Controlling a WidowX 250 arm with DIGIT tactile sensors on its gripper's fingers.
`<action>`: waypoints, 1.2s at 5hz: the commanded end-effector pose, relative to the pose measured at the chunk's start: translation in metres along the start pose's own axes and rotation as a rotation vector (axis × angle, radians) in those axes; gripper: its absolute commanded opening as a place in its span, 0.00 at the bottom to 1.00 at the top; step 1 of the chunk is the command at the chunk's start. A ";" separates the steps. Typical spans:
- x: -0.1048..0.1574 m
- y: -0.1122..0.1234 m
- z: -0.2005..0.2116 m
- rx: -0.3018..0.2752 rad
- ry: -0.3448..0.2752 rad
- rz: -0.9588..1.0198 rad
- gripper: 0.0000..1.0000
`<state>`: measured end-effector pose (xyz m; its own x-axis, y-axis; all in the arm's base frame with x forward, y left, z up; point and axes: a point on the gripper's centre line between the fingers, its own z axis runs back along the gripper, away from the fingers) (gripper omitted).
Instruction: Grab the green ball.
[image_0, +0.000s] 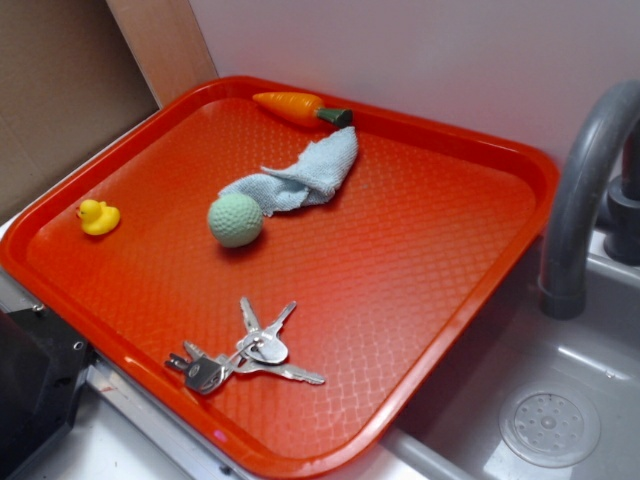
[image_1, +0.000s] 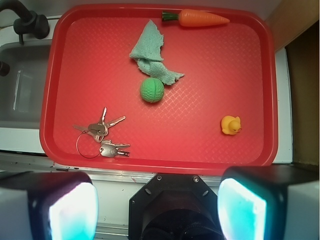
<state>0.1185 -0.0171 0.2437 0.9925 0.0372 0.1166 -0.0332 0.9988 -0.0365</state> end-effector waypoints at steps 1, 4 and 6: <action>0.000 0.000 0.000 0.000 0.000 0.000 1.00; 0.081 -0.013 -0.158 -0.060 0.002 0.154 1.00; 0.089 -0.026 -0.230 -0.027 0.106 0.012 0.99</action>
<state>0.2304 -0.0348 0.0213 0.9979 0.0603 -0.0245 -0.0615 0.9969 -0.0499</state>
